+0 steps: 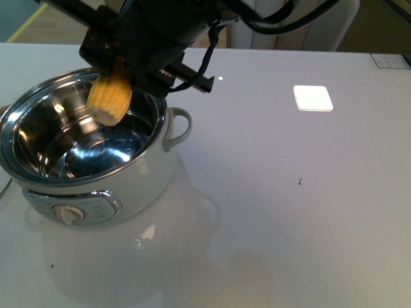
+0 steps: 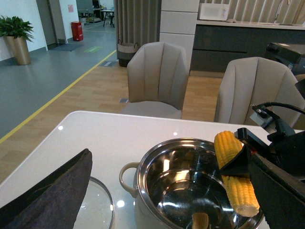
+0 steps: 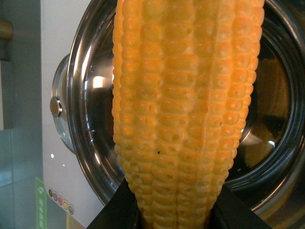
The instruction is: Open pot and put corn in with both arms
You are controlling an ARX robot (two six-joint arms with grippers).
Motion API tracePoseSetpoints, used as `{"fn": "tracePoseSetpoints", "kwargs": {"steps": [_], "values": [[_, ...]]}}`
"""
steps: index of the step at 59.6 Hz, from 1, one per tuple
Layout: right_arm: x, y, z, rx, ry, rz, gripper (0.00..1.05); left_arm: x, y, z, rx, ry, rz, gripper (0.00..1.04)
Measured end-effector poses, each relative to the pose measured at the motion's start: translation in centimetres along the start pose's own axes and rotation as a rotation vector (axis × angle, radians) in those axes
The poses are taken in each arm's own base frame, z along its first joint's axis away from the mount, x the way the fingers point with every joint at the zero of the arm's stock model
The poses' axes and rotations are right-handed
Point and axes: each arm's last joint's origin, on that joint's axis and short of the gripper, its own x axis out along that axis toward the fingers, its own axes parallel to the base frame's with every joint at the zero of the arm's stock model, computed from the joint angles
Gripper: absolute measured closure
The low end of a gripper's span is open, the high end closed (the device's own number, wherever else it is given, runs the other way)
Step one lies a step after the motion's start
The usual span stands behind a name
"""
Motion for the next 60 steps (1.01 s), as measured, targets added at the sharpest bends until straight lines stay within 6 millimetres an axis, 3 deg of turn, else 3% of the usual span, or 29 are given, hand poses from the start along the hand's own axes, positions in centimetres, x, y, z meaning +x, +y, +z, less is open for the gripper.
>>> {"fn": "tracePoseSetpoints", "kwargs": {"steps": [18,36,45,52,60], "values": [[1.0,0.5,0.1,-0.009,0.024,-0.021,0.85,0.0,0.0,0.0,0.0,0.0,0.0,0.07],[1.2,0.4,0.0,-0.01,0.03,-0.028,0.35,0.0,0.0,0.0,0.0,0.0,0.0,0.07],[1.3,-0.6,-0.5,0.018,0.032,-0.035,0.08,0.0,0.0,0.0,0.0,0.0,0.0,0.07],[-0.9,-1.8,0.6,0.08,-0.024,-0.021,0.09,0.0,0.0,0.0,0.0,0.0,0.0,0.07],[-5.9,-3.2,3.5,0.138,-0.162,0.034,0.09,0.0,0.0,0.0,0.0,0.0,0.0,0.07]]}}
